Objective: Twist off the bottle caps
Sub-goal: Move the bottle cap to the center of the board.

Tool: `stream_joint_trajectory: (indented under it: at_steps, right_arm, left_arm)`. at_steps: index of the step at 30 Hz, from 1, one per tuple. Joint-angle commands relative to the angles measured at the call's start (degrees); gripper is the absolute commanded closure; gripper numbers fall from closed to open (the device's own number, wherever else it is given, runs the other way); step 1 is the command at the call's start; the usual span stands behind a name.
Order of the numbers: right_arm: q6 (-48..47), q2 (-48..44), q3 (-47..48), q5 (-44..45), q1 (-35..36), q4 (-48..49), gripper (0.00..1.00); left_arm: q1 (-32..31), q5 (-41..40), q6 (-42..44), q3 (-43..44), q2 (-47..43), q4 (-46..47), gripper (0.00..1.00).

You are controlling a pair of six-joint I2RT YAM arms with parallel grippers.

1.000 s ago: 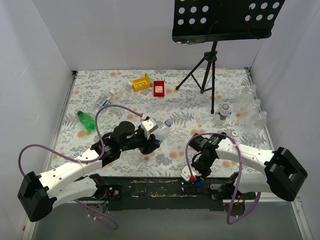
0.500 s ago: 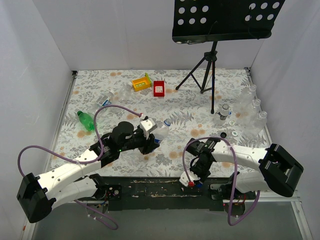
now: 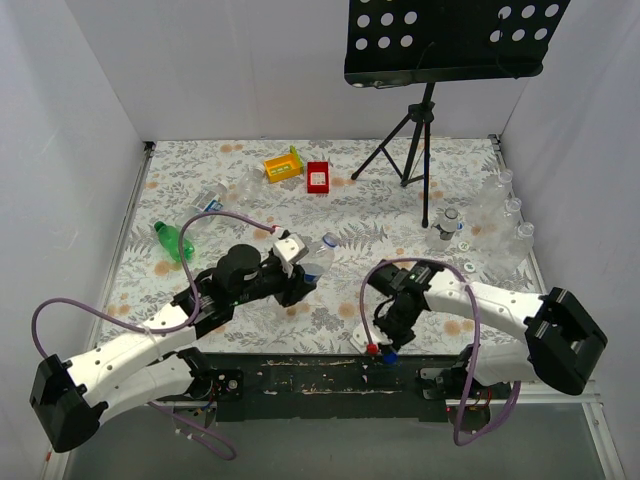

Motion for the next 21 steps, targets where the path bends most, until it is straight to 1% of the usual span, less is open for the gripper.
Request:
stream_joint_trajectory:
  at_steps: [1,4,8,9,13,15,16,18,21]
  right_arm:
    - [4.13,0.40,9.76,-4.97,-7.20,-3.13,0.99]
    - [9.83,3.91,15.21,-5.68,-13.88,-0.59,0.99]
    - [22.74,10.23,22.25,-2.52,-18.99,6.70,0.99]
    - [26.95,11.81,23.57,-1.21,-19.87,9.85,0.99]
    - [40.75,18.50,27.88,4.23,-22.51,18.39,0.99]
    - [44.90,21.75,29.72,7.40,-23.30,21.82,0.99]
    - [46.75,23.15,31.12,8.98,-23.48,22.88,0.99]
    - [50.01,26.75,34.20,12.32,-23.66,23.59,0.99]
    - [52.30,31.33,38.60,15.05,-23.92,23.59,0.99]
  left_arm:
    - [0.17,-2.82,-0.15,-0.68,-3.03,0.77,0.92]
    - [0.17,-4.49,-0.15,-1.03,-4.09,1.57,0.92]
    - [0.17,-7.39,-0.15,-1.64,-6.11,2.62,0.93]
    - [0.17,-8.35,-0.15,-1.82,-6.64,2.80,0.92]
    - [0.26,-11.95,-0.24,-2.43,-9.18,3.59,0.92]
    - [0.26,-11.96,-0.15,-2.61,-10.24,3.76,0.92]
    - [0.26,-13.70,-0.07,-2.70,-10.59,3.85,0.92]
    - [0.26,-13.81,-0.24,-2.96,-11.03,3.94,0.92]
    - [0.26,-14.16,-0.42,-3.22,-11.30,3.94,0.92]
